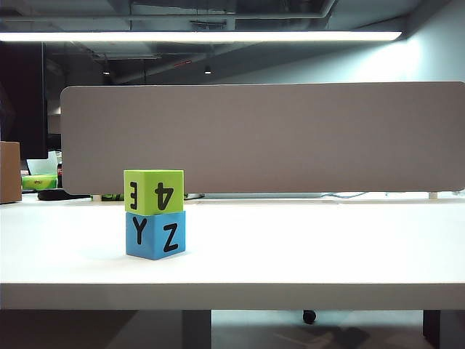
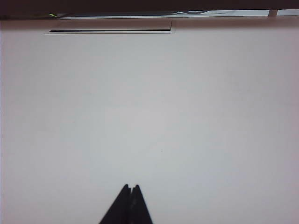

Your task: Stack the letter block on the right onto the letter block on the left.

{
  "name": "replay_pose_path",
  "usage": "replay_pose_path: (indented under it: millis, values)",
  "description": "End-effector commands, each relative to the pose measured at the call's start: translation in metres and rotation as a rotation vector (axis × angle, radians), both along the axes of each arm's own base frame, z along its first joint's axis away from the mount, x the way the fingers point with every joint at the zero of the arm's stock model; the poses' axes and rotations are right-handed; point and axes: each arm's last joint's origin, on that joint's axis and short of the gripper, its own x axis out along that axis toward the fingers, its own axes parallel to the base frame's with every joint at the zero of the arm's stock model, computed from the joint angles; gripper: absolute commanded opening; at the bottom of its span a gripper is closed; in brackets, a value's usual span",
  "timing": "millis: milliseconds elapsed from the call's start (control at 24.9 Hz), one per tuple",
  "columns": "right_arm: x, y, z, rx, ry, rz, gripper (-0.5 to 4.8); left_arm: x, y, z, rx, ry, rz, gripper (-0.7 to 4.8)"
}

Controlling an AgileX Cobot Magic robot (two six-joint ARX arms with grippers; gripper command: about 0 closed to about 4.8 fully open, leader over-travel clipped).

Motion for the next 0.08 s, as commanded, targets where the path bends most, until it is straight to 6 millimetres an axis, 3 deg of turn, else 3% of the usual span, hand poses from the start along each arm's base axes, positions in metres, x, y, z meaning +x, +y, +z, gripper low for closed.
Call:
replay_pose_path:
  millis: [40,80]
  values:
    - [0.0002,-0.0001,0.0000,0.001,-0.006,-0.002,-0.05,-0.0004,-0.0002,0.0007,0.001,0.005,-0.006,0.26]
    - [0.0002,-0.0001,0.0000,0.001,-0.006,-0.002,-0.05,-0.0004,-0.0002,0.0007,0.001,0.005,-0.006,0.26]
